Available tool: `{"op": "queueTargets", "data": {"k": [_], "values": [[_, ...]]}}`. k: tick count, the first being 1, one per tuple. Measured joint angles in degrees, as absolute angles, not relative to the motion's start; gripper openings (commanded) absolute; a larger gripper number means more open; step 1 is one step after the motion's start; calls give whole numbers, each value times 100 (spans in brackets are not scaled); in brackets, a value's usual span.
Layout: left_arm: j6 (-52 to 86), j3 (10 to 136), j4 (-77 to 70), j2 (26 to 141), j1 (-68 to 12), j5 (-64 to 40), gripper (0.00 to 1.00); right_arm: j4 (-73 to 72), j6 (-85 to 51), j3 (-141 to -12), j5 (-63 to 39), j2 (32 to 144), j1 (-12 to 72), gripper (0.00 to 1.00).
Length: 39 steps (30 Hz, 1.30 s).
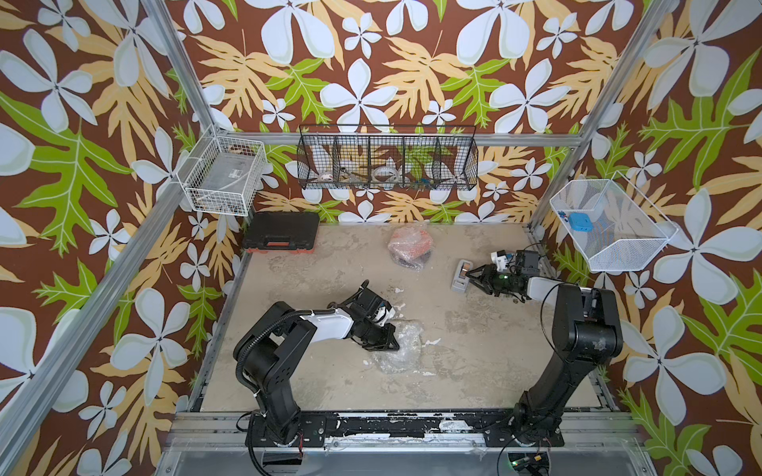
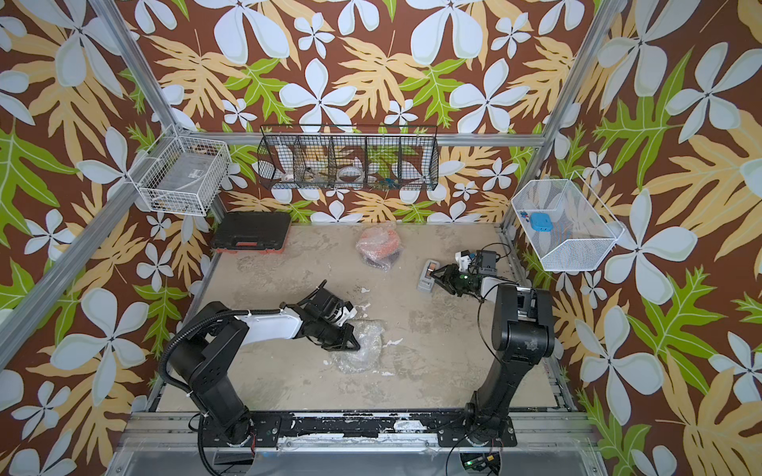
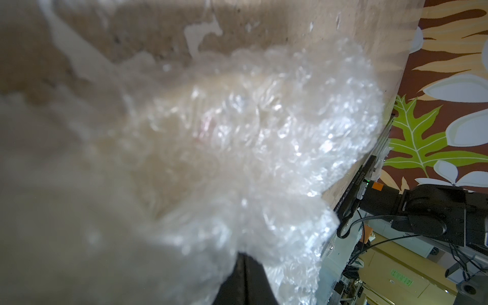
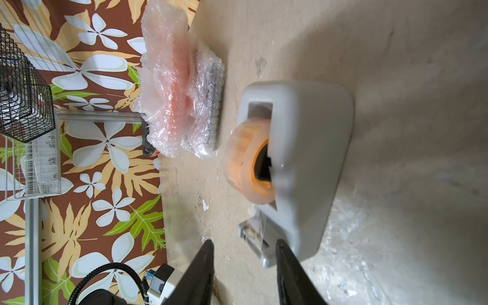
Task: Wrap dinner plates in bubble wrap
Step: Pull the tape from the tape cutter.
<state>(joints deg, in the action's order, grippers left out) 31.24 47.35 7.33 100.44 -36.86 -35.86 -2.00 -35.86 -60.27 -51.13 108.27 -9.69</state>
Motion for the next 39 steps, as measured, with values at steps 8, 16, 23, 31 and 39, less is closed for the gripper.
{"op": "queueTargets", "data": {"k": [8,16,23,31,39], "values": [[3124,4757,766,10051,-3686,-3586,6,-340,-3603,-6029,-5308,11135,-958,37],[3124,4779,797,10060,-3686,-3586,6,-268,-3704,-6099,-5286,11155,-930,38],[3124,4805,849,10060,-3686,-3575,6,-115,-3535,-6145,-4971,10772,-838,41],[3122,4838,910,10062,-3688,-3546,6,-156,-3524,-6132,-5015,11024,-832,42],[3122,4851,939,10062,-3691,-3540,6,-825,-3693,-6198,-5710,11502,-792,41]]}}
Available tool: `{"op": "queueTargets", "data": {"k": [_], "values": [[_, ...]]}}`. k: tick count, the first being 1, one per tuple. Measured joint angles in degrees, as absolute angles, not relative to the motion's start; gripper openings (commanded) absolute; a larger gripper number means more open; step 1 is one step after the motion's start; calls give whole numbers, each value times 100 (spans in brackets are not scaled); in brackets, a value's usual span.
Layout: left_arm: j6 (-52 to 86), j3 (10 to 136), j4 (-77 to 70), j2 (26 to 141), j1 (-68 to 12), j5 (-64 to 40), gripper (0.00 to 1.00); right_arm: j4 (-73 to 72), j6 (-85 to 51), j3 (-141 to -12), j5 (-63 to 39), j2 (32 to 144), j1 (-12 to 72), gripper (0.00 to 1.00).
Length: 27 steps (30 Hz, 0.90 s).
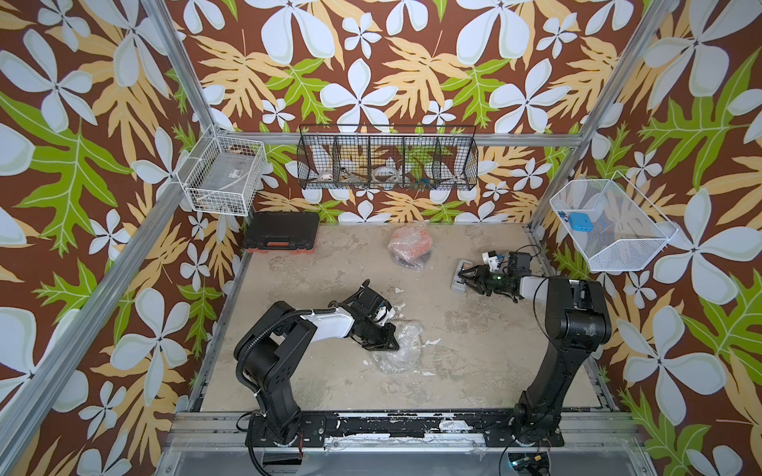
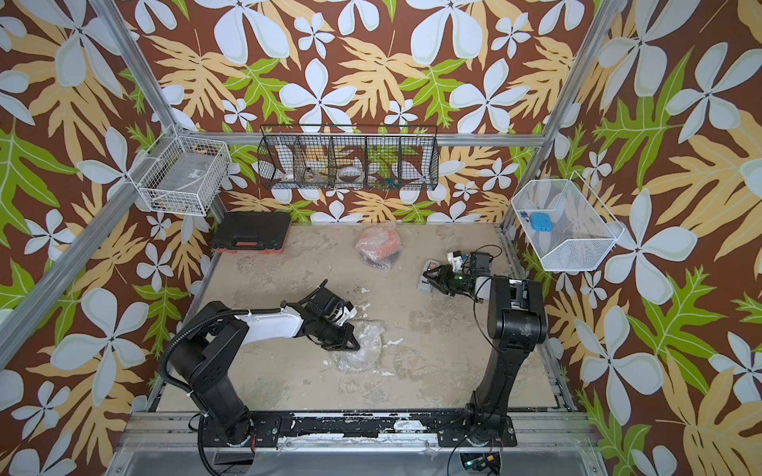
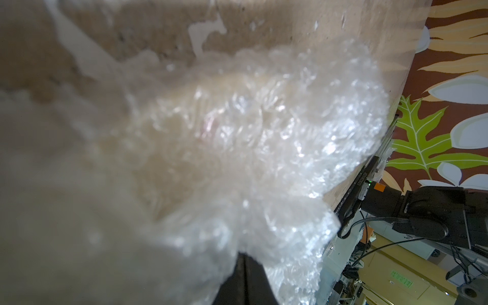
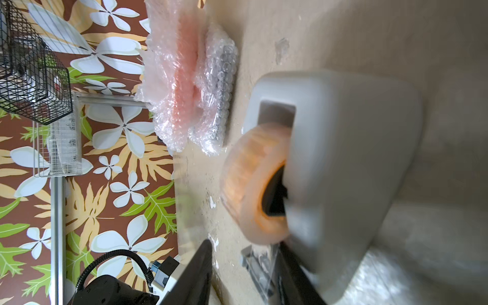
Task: Wrap dinner plates in bubble wrap
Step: Pull the tape from the tape cutter.
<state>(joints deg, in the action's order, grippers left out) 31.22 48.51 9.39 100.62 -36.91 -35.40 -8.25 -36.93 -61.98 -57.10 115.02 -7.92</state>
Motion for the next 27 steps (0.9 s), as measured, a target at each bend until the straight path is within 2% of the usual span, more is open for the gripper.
{"op": "queueTargets", "data": {"k": [4,10,14,23,27], "values": [[3122,4860,961,10062,-3691,-3533,6,-998,-3741,-6228,-5808,11605,-773,38],[3122,4858,963,10062,-3691,-3533,6,-917,-3745,-6261,-5671,11625,-773,21],[3122,4858,963,10062,-3691,-3533,6,-823,-3750,-6274,-5561,11627,-773,13],[3122,4847,947,10064,-3691,-3538,6,-727,-3824,-6289,-5487,11601,-773,0],[3122,4831,926,10057,-3691,-3538,6,-725,-3876,-6283,-5454,11559,-762,0]]}}
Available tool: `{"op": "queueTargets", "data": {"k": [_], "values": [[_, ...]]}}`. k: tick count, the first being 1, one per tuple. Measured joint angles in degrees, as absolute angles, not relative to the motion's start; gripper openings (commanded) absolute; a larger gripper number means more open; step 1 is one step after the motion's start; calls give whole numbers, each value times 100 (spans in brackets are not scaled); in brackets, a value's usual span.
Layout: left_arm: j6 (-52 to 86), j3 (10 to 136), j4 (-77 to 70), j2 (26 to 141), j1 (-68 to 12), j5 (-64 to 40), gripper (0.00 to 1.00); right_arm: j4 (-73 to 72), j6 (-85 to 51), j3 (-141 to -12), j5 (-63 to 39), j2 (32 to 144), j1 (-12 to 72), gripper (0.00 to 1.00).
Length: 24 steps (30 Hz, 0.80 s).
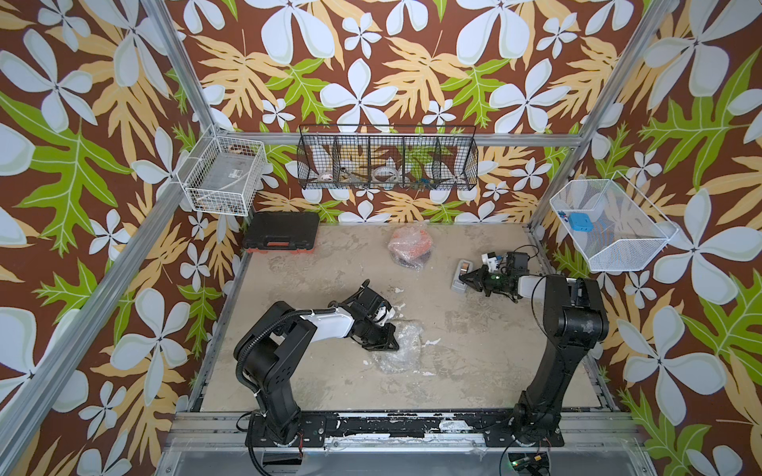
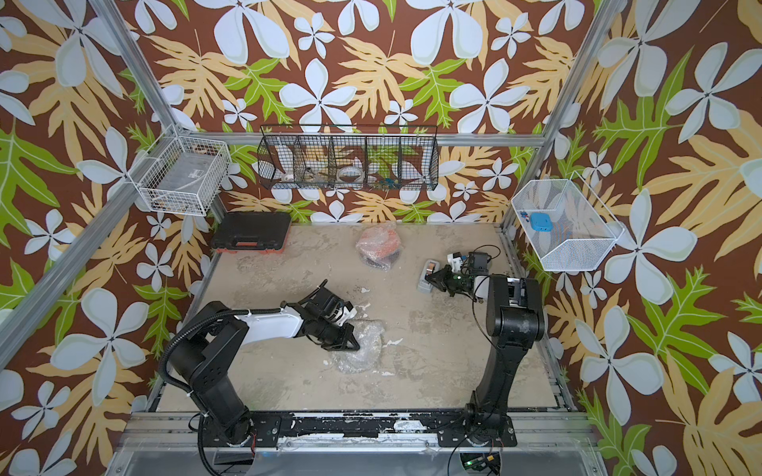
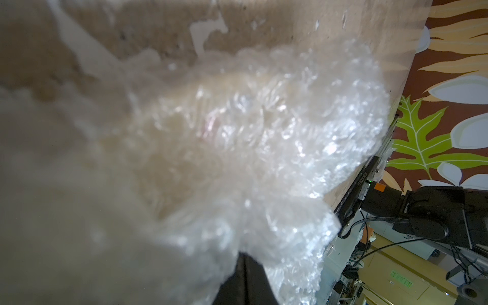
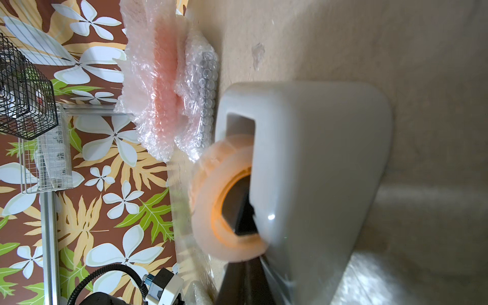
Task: Wrap dinner plates in bubble wrap
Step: Pull the tape from the tape cutter.
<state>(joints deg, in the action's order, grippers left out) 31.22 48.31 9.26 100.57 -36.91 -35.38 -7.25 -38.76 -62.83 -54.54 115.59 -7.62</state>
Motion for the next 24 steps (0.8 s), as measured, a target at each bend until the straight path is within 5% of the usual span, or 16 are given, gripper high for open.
{"op": "queueTargets", "data": {"k": [12,24], "values": [[3127,4803,906,10031,-3691,-3538,6,-810,-4327,-5752,-5577,10720,-646,0],[3127,4742,867,9998,-3691,-3540,6,-1114,-4974,-3328,-5682,8619,-110,0]]}}
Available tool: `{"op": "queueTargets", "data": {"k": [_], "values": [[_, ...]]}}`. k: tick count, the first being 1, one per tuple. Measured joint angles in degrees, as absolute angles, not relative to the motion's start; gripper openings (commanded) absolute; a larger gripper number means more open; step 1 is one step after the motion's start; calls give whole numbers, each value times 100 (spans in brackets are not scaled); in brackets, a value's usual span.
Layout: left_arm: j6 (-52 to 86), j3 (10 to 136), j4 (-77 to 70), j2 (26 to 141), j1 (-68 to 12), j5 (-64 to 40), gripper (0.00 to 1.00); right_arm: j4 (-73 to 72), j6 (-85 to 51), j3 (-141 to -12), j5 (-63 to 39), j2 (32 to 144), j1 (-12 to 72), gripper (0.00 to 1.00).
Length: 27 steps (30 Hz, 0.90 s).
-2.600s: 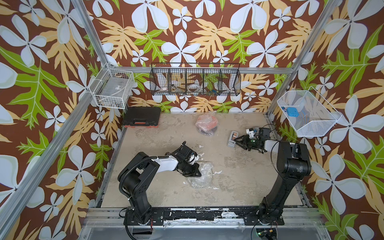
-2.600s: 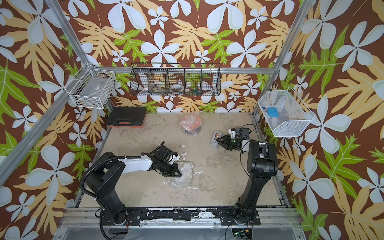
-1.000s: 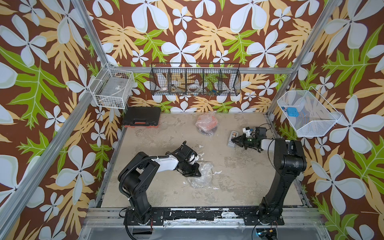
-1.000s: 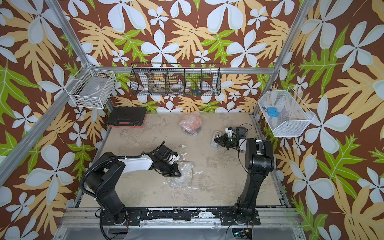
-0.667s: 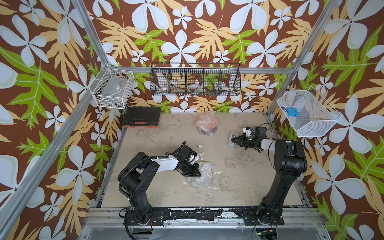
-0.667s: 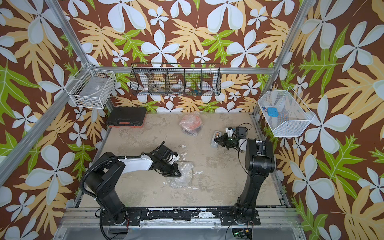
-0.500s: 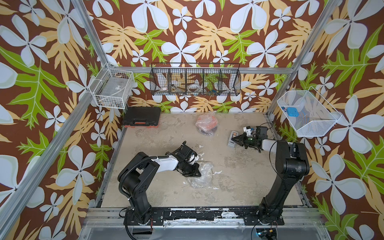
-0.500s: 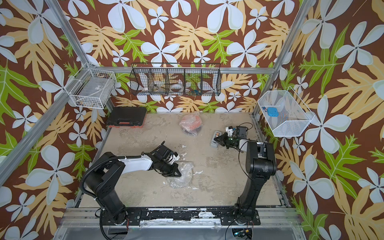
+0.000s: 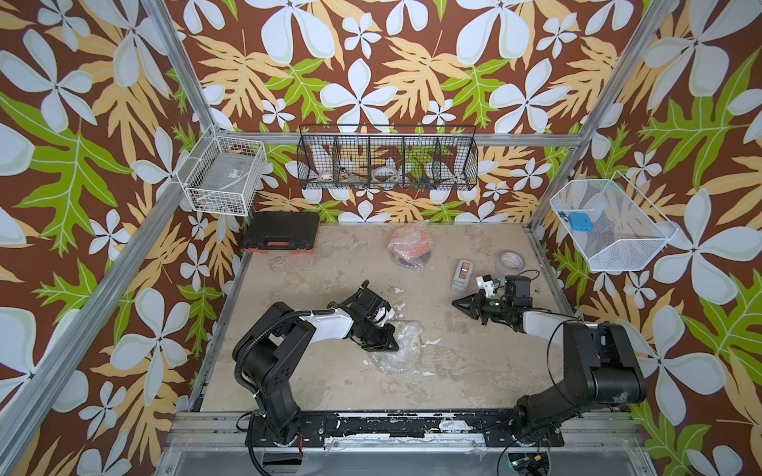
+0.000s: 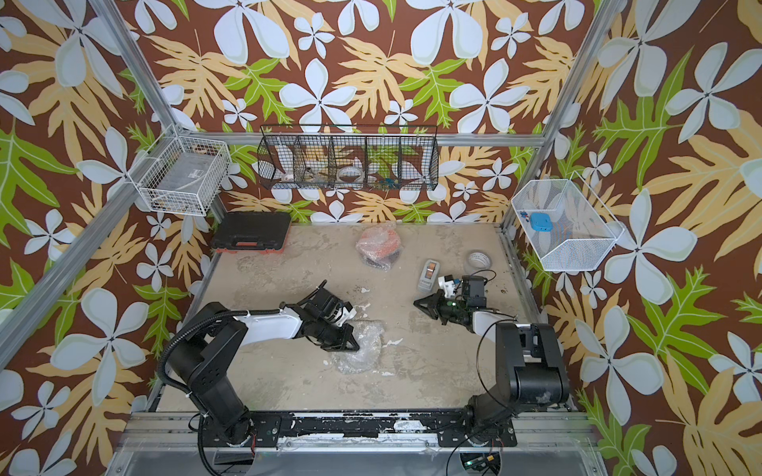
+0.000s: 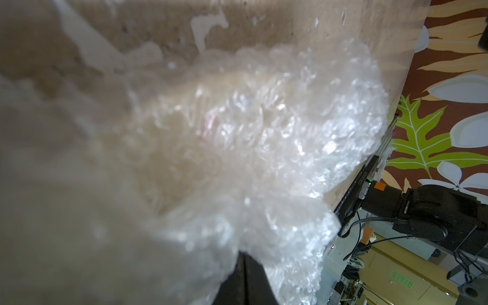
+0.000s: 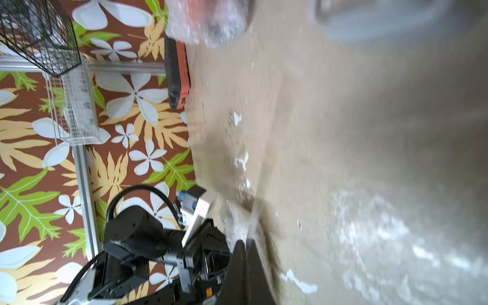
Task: Wrap dinner plates in bubble wrap
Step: Pull the tape from the tape cutter.
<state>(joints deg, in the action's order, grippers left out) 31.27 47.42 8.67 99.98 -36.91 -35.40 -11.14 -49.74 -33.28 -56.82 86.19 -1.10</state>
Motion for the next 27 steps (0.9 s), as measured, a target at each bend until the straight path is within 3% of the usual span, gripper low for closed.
{"op": "queueTargets", "data": {"k": [7,13,16,19,23,27], "values": [[3124,4685,838,9972,-3691,-3551,6,-1197,-5367,-2342,-5675,7719,222,0],[3124,4687,816,10007,-3686,-3599,6,-1385,-5218,-2185,-5660,8425,255,0],[3124,4687,816,10025,-3684,-3623,6,-1555,-5135,-2143,-5561,8827,316,16],[3124,4700,819,10040,-3682,-3632,6,-1402,-5103,-1907,-5760,8820,626,24],[3124,4733,840,10053,-3682,-3645,6,-843,-5100,-1798,-5800,8143,740,29],[3124,4762,882,10064,-3682,-3645,6,-375,-4873,-2351,-5662,7564,217,33]]}}
